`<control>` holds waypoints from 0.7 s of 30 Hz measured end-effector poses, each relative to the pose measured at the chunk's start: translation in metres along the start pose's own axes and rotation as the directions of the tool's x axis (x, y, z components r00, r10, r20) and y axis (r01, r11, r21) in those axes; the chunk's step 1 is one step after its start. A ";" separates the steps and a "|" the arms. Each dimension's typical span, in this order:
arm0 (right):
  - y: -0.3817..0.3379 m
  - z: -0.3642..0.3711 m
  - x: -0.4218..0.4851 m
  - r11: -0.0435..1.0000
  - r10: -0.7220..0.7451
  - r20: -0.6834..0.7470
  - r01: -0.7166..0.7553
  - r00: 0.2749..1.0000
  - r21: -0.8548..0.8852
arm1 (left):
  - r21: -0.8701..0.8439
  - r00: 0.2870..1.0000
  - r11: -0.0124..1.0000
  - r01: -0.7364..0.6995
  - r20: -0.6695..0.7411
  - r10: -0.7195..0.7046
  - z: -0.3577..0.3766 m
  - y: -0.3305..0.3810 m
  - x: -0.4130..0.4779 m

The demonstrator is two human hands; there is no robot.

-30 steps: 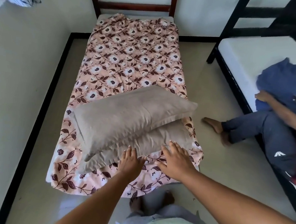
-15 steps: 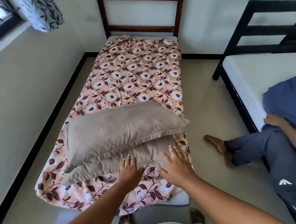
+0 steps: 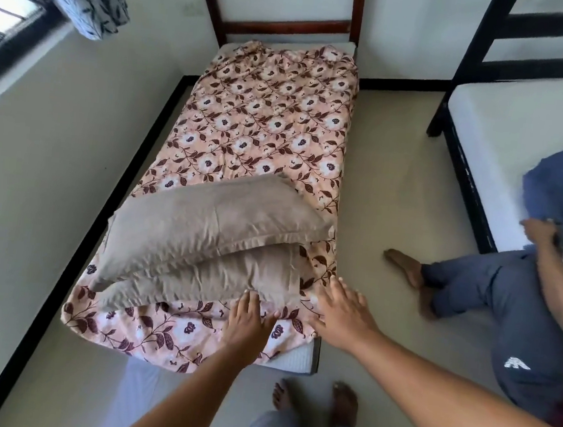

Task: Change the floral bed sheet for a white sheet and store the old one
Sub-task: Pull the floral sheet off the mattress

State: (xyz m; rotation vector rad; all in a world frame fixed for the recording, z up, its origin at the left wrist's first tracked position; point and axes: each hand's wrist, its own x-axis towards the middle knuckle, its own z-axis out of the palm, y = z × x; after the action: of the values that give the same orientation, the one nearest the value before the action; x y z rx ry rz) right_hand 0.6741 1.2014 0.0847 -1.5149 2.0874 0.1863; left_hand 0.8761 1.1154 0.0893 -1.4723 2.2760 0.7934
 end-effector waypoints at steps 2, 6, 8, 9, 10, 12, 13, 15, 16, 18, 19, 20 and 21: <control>0.003 0.002 0.001 1.000 -0.010 0.011 0.010 1.000 -0.012 | 0.018 1.000 1.000 0.001 -0.024 0.000 0.002 -0.002 -0.002; -0.007 -0.014 0.010 0.998 -0.052 0.010 0.052 0.999 -0.046 | 0.006 0.998 0.999 0.038 -0.040 -0.037 -0.003 -0.014 0.007; -0.012 -0.026 0.017 0.992 -0.094 0.010 0.095 0.995 -0.081 | -0.027 0.997 0.997 0.073 -0.033 -0.074 -0.005 -0.020 0.016; -0.014 -0.032 0.021 0.988 -0.116 0.015 0.117 0.993 -0.103 | -0.046 0.996 0.995 0.087 -0.032 -0.088 -0.006 -0.022 0.019; -0.017 -0.037 0.025 0.984 -0.133 0.017 0.134 0.991 -0.120 | -0.059 0.995 0.994 0.094 -0.031 -0.096 -0.008 -0.024 0.023; -0.024 -0.050 0.037 0.979 -0.145 0.009 0.145 0.989 -0.144 | -0.076 0.995 0.993 0.091 -0.037 -0.094 -0.012 -0.029 0.032; -0.029 -0.057 0.046 0.978 -0.143 -0.001 0.142 0.990 -0.152 | -0.076 0.995 0.994 0.080 -0.046 -0.083 -0.016 -0.032 0.039; -0.036 -0.068 0.062 0.979 -0.136 -0.013 0.133 0.991 -0.158 | -0.074 0.996 0.995 0.062 -0.063 -0.067 -0.023 -0.035 0.050; -0.040 -0.072 0.069 0.978 -0.136 -0.019 0.131 0.991 -0.162 | -0.082 0.995 0.994 0.066 -0.074 -0.072 -0.027 -0.036 0.054; -0.047 -0.078 0.080 0.976 -0.145 -0.028 0.138 0.989 -0.168 | -0.112 0.992 0.991 0.076 -0.094 -0.087 -0.035 -0.037 0.062; -0.050 -0.081 0.084 0.974 -0.154 -0.030 0.147 0.988 -0.171 | -0.123 0.991 0.989 0.077 -0.101 -0.089 -0.039 -0.036 0.066; -0.052 -0.084 0.091 0.971 -0.166 -0.030 0.158 0.986 -0.176 | -0.135 0.989 0.988 0.074 -0.114 -0.089 -0.044 -0.035 0.072; -0.053 -0.086 0.097 0.969 -0.176 -0.025 0.169 0.984 -0.181 | -0.141 0.987 0.988 0.067 -0.134 -0.086 -0.048 -0.034 0.076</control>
State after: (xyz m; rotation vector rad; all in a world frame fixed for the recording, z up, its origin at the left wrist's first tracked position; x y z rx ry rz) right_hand 0.6712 1.0657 0.1191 -1.8120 2.0014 0.2858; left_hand 0.8763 1.0198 0.0771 -1.7164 2.2878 0.8635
